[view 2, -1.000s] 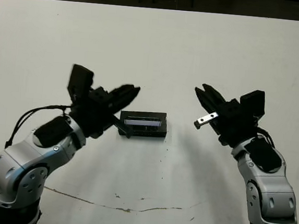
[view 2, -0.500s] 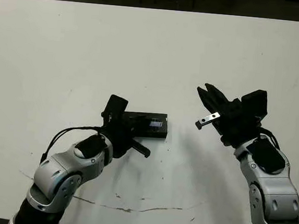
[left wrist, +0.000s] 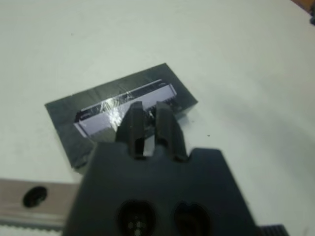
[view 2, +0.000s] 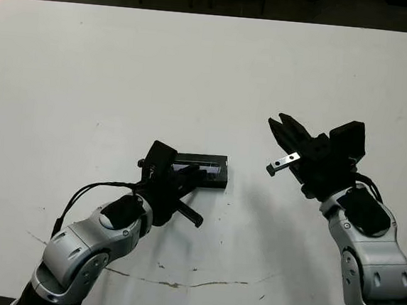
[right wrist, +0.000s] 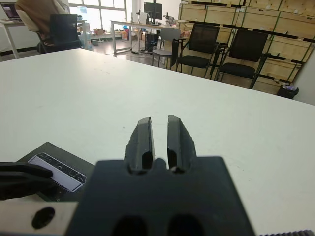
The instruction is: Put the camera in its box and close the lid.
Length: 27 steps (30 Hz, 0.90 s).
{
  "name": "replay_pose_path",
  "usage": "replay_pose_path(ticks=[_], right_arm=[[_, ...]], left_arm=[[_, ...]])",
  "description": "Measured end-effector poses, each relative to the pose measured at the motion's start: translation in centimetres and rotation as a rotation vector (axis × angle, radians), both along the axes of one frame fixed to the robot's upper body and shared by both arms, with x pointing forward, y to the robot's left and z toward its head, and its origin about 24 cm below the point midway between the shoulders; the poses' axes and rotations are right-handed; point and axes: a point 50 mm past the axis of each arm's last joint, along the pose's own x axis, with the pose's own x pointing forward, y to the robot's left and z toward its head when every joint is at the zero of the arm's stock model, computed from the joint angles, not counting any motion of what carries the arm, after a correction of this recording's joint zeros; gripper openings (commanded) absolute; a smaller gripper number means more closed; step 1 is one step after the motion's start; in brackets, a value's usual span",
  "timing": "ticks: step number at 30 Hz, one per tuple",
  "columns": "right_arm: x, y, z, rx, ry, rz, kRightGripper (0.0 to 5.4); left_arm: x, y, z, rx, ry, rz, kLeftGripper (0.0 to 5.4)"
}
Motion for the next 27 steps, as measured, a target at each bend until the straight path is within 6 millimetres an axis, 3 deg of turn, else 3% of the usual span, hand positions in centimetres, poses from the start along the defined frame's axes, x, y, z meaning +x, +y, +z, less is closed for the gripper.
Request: replay_pose_path(ticks=[2,5,11,13,17,21,27], right_arm=[[0.0,-0.1,0.0,-0.006,-0.004,-0.005,0.00],[0.1,-0.1,0.2,-0.015,-0.018,-0.022,0.00],[0.2,-0.1,0.5,0.013,-0.058,-0.041,0.00],[0.4,-0.1,0.5,0.028,-0.066,-0.053,0.00],[0.8,-0.3,0.6,0.097,-0.093,-0.115,0.00],[1.4,-0.4,0.3,0.197,-0.088,-0.189,0.00],[2.3,-0.2,0.3,0.217,-0.115,-0.259,0.00]], left_arm=[[0.2,0.6,0.4,-0.039,-0.042,0.027,0.01],[1.1,2.2,2.3,-0.089,-0.254,0.109,0.01],[3.6,6.6,5.4,-0.098,-0.584,0.316,0.01],[4.3,8.0,6.2,-0.045,-0.716,0.374,0.01],[5.8,11.9,6.6,0.229,-0.999,0.483,0.01],[6.5,14.3,5.5,0.222,-0.969,0.575,0.01],[6.6,14.7,4.8,0.125,-0.914,0.633,0.01]])
